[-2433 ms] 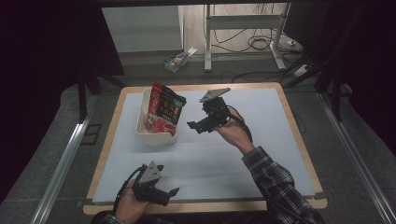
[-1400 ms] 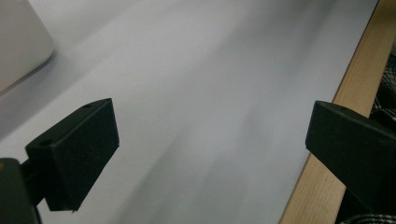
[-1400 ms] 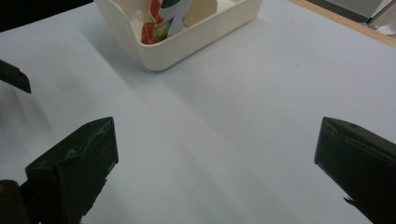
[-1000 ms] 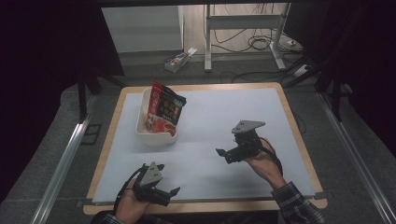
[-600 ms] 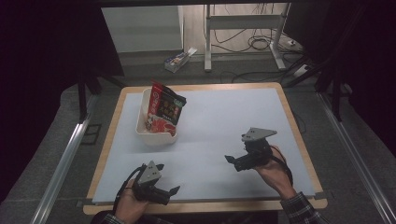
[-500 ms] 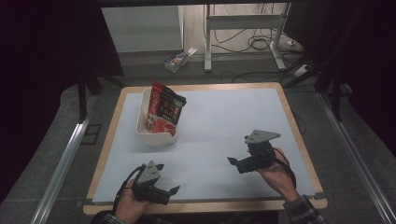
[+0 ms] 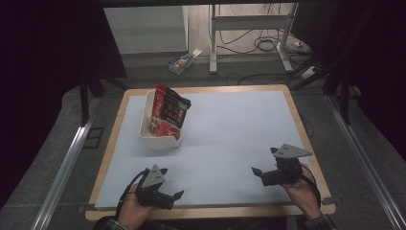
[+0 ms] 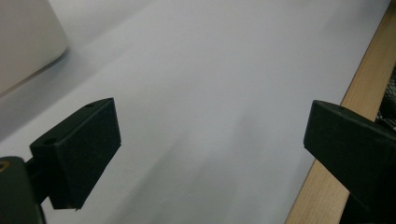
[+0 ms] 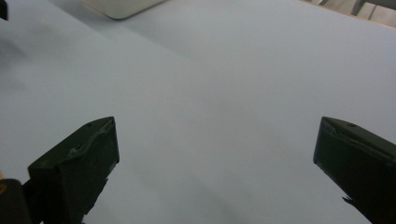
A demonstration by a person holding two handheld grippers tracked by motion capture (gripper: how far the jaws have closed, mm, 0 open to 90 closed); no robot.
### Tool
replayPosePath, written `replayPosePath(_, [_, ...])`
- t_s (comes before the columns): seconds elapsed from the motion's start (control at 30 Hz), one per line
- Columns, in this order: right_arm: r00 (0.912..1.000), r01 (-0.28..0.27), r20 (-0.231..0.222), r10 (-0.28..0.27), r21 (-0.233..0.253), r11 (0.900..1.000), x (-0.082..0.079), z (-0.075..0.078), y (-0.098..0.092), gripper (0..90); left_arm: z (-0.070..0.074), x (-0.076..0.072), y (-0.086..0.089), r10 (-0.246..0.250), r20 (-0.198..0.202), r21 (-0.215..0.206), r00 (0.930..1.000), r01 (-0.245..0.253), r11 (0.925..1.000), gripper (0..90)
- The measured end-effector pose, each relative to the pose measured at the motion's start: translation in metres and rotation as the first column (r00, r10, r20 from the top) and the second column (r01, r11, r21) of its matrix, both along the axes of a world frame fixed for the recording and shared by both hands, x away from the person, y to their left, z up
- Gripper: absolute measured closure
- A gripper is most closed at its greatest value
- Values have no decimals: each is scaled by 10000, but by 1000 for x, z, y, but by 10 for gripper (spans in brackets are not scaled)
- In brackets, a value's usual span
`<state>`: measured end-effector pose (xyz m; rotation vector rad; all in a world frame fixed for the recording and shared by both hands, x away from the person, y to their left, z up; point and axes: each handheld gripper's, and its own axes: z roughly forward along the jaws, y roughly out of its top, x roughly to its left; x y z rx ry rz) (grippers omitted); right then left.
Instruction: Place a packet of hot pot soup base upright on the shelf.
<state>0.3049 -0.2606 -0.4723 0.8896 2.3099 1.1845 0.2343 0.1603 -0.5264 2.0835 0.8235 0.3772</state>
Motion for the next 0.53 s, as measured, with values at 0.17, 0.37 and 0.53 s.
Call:
replayPosePath(0.17, [9985, 532, -155, -533, -127, 9985, 1, -14, -17, 1, -1, 1, 3, 148, 42, 225, 9999, -149, 9996, 37])
replayPosePath(0.37, [9957, 691, -606, -698, -134, 9975, 6, -25, -25, 3, -3, 3, 6, 238, -83, 279, 9997, -236, 9993, 37])
replayPosePath(0.53, [9961, 576, -661, -588, -191, 9982, 7, -26, -22, 2, -3, 3, 5, 206, -126, 282, 9997, -203, 9994, 36])
